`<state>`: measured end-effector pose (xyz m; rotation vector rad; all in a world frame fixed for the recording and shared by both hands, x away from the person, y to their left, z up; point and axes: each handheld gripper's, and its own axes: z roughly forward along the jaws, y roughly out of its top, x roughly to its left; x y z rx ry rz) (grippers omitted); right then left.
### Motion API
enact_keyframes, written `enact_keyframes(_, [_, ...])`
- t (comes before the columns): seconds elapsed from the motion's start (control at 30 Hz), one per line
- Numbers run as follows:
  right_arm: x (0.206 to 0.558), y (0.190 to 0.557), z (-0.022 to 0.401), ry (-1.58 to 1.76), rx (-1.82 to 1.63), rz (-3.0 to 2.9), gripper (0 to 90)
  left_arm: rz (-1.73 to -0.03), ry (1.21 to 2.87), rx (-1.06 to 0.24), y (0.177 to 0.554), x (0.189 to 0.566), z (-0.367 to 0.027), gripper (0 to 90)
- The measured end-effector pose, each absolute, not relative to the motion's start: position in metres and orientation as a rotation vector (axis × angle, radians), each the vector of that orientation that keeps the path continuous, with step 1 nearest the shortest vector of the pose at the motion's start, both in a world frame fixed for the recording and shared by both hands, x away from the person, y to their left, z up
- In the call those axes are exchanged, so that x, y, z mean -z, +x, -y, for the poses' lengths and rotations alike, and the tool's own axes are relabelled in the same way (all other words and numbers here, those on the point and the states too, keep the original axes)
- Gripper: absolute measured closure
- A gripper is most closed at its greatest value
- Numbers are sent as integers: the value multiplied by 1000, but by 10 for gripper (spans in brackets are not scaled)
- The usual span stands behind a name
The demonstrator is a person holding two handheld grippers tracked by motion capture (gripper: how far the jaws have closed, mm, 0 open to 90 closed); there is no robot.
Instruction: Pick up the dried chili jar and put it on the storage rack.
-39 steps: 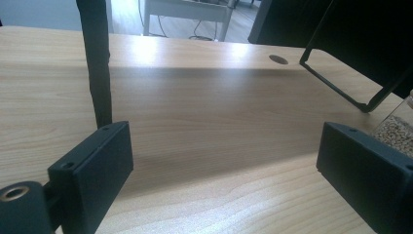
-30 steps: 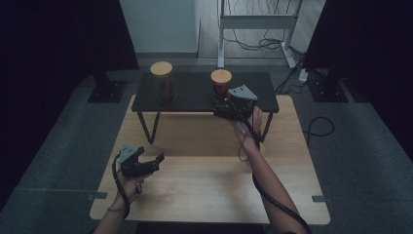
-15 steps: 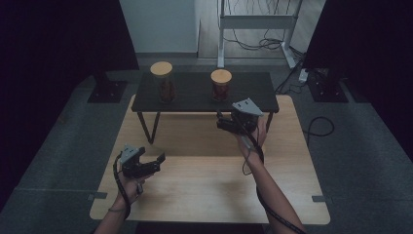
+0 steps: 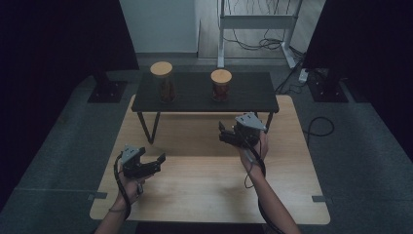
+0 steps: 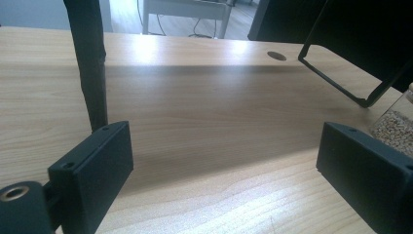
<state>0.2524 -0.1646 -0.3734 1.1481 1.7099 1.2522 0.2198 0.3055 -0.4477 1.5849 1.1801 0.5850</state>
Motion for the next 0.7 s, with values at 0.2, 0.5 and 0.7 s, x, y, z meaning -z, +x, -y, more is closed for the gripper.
enact_keyframes(0.2, [383,238,167,1159,-1256,-1714,75,-1181,1590,-584,220,448,-305,60])
enact_keyframes(0.5, [399,211,168,1159,-1251,-1742,74,-1183,1595,-584,220,449,-303,60])
enact_keyframes(0.7, [409,204,170,1185,-1238,-1780,71,-1180,1598,-584,220,449,-303,60])
